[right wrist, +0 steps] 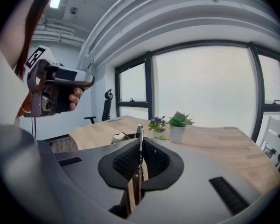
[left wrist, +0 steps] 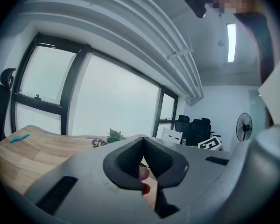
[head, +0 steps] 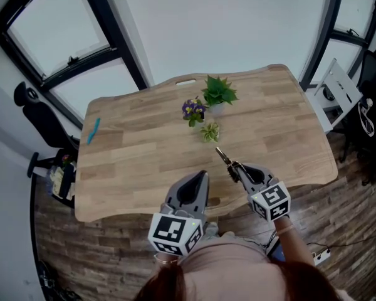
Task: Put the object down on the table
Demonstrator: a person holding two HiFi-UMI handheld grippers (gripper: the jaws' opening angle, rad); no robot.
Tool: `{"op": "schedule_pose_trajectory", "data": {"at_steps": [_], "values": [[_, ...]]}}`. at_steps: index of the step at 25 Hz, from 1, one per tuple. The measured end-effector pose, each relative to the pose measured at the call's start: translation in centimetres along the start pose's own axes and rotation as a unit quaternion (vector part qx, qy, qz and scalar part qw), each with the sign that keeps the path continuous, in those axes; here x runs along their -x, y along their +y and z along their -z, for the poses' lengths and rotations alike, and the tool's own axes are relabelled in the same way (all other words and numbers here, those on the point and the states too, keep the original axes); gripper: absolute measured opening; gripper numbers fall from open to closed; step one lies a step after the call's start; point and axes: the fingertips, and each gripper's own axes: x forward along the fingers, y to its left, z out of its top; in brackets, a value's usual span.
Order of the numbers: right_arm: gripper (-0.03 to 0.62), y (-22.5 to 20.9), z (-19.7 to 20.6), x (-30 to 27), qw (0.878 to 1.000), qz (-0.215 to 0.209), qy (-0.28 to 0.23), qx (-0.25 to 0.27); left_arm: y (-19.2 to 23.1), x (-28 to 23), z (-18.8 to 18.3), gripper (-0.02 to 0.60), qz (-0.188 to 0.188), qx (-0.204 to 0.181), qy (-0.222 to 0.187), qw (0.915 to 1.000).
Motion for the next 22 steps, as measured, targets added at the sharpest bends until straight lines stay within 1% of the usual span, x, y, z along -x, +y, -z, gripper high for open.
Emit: {"op": "schedule_pose_trajectory", "data": {"at_steps": [7,9,16,22], "values": [[0.002,0.2,2.4,-2.0,0.998,-0.009,0.035,0.051,0.8,0.0,0.0,0.002,0.004,0.019,-0.005,0.9998],[0.002,0.2,3.1,-2.5,0.997,-0.011,0.045,0.062,1.0,0.0,0.0,0.002,0.002,0.019,-0.004,0.9998],[0.0,-0.1,5.2,-4.4,0.995,-0.014,0.071,0.072,2.1,0.4,0.0,0.002,-0.009,0.021,-0.005,0.9997],[0.002,-0.3,7.5,-5.9,0.986,-0.008,0.111,0.124,3.2,0.7,0.0,0.002,-0.018,0.024,-0.008,0.9995]]}}
